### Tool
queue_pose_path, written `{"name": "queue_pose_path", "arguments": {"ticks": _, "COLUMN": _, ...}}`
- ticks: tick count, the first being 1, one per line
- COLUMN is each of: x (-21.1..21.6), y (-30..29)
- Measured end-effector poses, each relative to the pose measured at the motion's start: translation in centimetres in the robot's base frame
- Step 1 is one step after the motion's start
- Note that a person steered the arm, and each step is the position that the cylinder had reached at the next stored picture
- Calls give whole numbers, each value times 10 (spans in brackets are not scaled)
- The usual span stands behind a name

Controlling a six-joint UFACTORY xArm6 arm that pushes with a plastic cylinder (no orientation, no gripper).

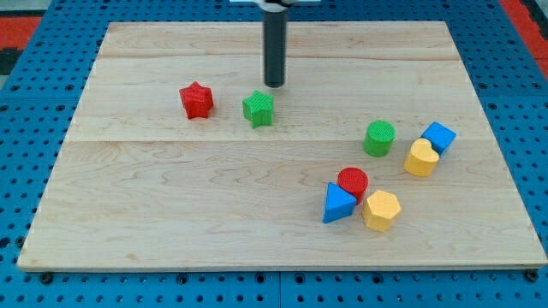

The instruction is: Slide the green star to the top left of the green circle

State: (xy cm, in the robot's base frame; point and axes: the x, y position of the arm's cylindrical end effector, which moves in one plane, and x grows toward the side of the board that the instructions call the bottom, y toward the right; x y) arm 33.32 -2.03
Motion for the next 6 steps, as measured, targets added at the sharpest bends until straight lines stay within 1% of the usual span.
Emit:
{"name": "queue_pose_path", "arguments": {"ticks": 1, "x": 65, "y": 4}}
{"name": "queue_pose_path", "arguments": {"ticks": 2, "x": 112, "y": 33}}
{"name": "queue_pose_path", "arguments": {"ticks": 3, "x": 83, "y": 32}}
{"name": "queue_pose_path", "arguments": {"ticks": 4, "x": 62, "y": 6}}
{"name": "queue_pose_path", "arguments": {"ticks": 5, "x": 82, "y": -40}}
{"name": "queue_pose_path", "arguments": {"ticks": 6, "x": 113, "y": -64}}
